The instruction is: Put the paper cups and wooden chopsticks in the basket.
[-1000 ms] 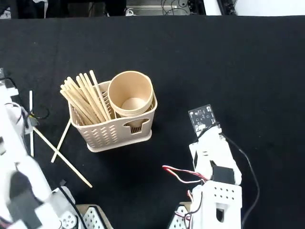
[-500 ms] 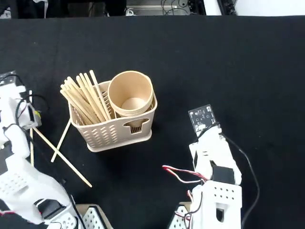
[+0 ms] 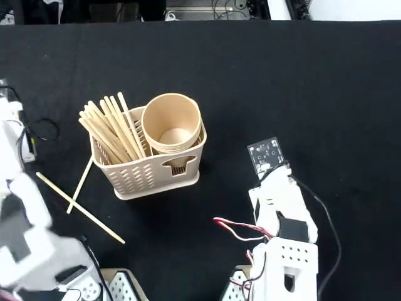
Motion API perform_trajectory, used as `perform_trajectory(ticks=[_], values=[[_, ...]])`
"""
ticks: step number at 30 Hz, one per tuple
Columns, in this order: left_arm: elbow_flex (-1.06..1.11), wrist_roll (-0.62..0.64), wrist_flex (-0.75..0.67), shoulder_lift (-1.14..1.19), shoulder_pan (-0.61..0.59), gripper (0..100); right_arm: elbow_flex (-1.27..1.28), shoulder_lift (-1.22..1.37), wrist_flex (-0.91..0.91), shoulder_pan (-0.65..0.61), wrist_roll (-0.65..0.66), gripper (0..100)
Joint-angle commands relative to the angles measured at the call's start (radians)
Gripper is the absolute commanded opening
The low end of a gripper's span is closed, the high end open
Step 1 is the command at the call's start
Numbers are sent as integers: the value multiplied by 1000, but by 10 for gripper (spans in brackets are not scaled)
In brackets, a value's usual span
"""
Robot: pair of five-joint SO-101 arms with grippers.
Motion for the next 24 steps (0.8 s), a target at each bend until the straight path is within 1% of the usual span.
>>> perform_trajectory(ticks=[1, 4, 8, 11, 13, 15, 16, 19, 22, 24], values=[[122, 3, -2, -463, -10, 27, -7, -15, -9, 5, 6, 15], [265, 52, -71, -781, -10, 27, -7, -15, -9, 5, 6, 15], [449, 180, -184, -1212, 5, 27, -7, -15, -9, 5, 6, 15], [567, 262, -249, -1510, 94, 27, -7, -15, -9, 5, 6, 15], [630, 299, -296, -1685, 193, 28, -7, -15, -9, 5, 6, 15], [685, 311, -345, -1843, 315, 29, -7, -15, -9, 5, 6, 15], [704, 308, -362, -1889, 386, 29, -7, -15, -9, 5, 6, 15], [684, 310, -388, -1826, 599, 29, -7, -15, -9, 5, 6, 15], [687, 311, -390, -1752, 727, 29, -7, -15, -9, 5, 6, 15], [690, 311, -390, -1714, 779, 29, -7, -15, -9, 6, 6, 15]])
